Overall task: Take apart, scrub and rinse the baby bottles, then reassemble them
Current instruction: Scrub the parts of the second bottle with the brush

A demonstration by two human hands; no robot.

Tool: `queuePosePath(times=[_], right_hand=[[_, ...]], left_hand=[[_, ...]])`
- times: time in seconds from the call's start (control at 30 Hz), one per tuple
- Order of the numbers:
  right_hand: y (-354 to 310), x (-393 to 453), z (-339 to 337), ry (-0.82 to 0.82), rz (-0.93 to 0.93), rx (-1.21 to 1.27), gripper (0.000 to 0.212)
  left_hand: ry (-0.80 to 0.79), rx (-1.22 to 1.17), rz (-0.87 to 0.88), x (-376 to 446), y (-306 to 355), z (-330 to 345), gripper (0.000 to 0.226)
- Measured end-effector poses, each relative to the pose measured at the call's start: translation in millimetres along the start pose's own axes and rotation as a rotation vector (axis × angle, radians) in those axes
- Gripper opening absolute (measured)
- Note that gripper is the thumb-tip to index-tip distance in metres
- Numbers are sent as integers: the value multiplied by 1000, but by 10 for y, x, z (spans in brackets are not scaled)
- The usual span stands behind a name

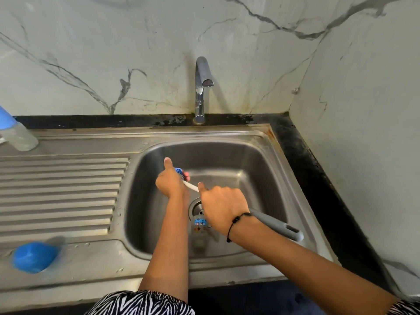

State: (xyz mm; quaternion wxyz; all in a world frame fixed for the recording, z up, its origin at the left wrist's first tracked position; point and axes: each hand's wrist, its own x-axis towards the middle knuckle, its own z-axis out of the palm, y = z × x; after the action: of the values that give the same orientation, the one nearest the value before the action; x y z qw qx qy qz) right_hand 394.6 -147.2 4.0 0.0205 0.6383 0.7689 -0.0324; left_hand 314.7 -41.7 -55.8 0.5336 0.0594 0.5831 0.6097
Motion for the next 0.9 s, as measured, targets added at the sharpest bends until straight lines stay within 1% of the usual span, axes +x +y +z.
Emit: queuePosePath(times=[0.07,0.1,0.13,0.2,0.23,0.27,0.33,0.4,0.47,0.57,0.63,0.67,0.73,0.77,0.8,0.83,0.9], right_hand=[[41,26,-93,-29,31,62,36],[79,36,-126,-63,54,139,33],[122,44,-143,-105,64,268,30],[195,48,-166,-210,88,574,25],[209,48,-161,-237,93,697,26],[214,46,-146,-238,102,746,29],[188,74,-109,-212,113,637,26],[105,122,-96,-167,130,465,33],[25,154,-121,-140,122,255,40],[-72,216,-79,-19,29,-39,51],[-114,265,-12,87,-25,-128,53],[-125,280,20,105,-38,-142,53],[-107,296,30,79,-26,-117,53],[-96,317,20,48,8,-57,50],[-72,339,0,8,49,72,46],[-37,360,-12,-37,89,275,40],[41,410,20,-158,205,772,31]], left_hand=[[-104,-3,68,41,23,-30,27],[-174,-10,77,73,52,-68,26],[-238,-43,63,123,94,-110,27],[-346,-189,-21,260,195,-216,31],[-379,-242,-57,328,239,-261,32],[-406,-257,-79,378,271,-291,32],[-452,-230,-93,394,280,-288,33],[-444,-245,-116,352,249,-242,34],[-383,-281,-156,311,230,-185,32],[-228,-311,-209,243,244,-83,27],[-150,-304,-211,179,272,-8,24],[-131,-292,-197,147,300,25,24],[-135,-246,-162,135,356,62,23],[-145,-217,-154,148,375,60,22],[-158,-198,-152,165,390,37,21],[-188,-198,-162,184,395,3,20],[-280,-262,-213,242,375,-67,19]])
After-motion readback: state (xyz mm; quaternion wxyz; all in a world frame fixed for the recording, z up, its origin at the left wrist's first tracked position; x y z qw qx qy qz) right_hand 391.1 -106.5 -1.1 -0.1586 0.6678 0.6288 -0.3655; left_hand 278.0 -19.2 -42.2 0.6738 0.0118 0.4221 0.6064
